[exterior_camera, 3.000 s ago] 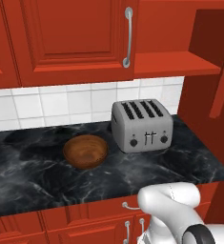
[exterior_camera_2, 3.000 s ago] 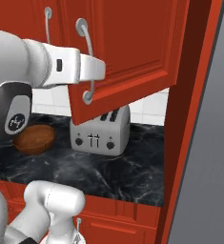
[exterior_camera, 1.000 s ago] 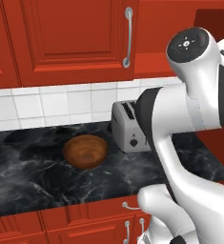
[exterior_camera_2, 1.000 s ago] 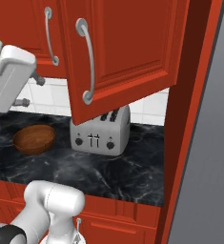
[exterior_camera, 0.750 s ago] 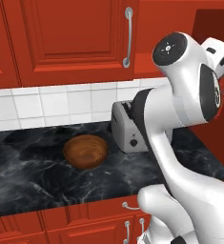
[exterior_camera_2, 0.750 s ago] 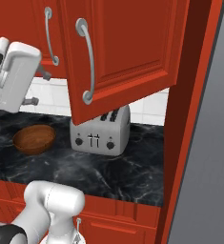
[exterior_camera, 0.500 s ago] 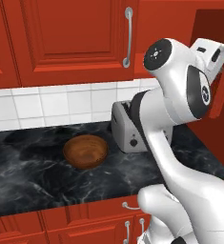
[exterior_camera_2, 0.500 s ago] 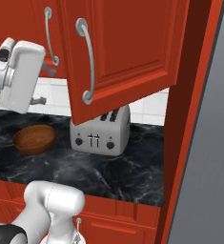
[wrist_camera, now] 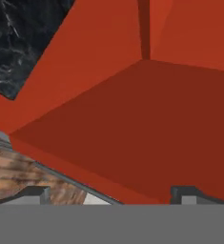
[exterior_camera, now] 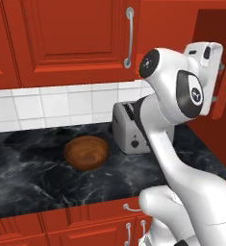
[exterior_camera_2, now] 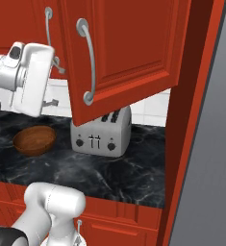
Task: Open the cabinet and setup a tea strainer by placing it in the bowl upright.
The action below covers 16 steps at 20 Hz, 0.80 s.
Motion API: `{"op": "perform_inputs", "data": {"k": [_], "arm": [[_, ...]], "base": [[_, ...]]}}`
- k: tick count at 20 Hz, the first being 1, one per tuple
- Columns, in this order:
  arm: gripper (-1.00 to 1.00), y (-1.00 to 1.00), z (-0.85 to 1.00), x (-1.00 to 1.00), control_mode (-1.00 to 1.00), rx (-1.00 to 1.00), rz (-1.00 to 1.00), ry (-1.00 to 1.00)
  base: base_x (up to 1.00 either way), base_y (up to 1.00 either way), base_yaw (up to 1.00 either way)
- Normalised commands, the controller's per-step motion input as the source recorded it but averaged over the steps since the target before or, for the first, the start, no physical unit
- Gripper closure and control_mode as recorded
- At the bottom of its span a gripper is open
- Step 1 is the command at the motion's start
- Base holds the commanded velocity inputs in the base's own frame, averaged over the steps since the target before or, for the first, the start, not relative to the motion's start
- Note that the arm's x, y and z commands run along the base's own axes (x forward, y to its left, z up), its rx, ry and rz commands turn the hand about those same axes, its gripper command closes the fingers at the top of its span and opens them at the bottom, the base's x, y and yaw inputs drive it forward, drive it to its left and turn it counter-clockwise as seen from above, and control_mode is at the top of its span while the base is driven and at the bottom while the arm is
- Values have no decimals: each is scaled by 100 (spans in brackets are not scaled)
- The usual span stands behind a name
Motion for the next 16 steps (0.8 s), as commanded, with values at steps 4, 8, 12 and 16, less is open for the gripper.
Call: {"op": "perform_inputs", "data": {"k": [4, 8, 12, 16], "arm": [[-100, -13, 0, 3, -100, -14, 0, 30], [-100, -29, 0, 0, -100, -11, -3, 29], [-100, -39, 0, -2, -100, -10, -13, 29], [-100, -42, 0, -23, -100, -6, -15, 21]], "base": [[0, 0, 0], [0, 0, 0], [0, 0, 0], [0, 0, 0]]}}
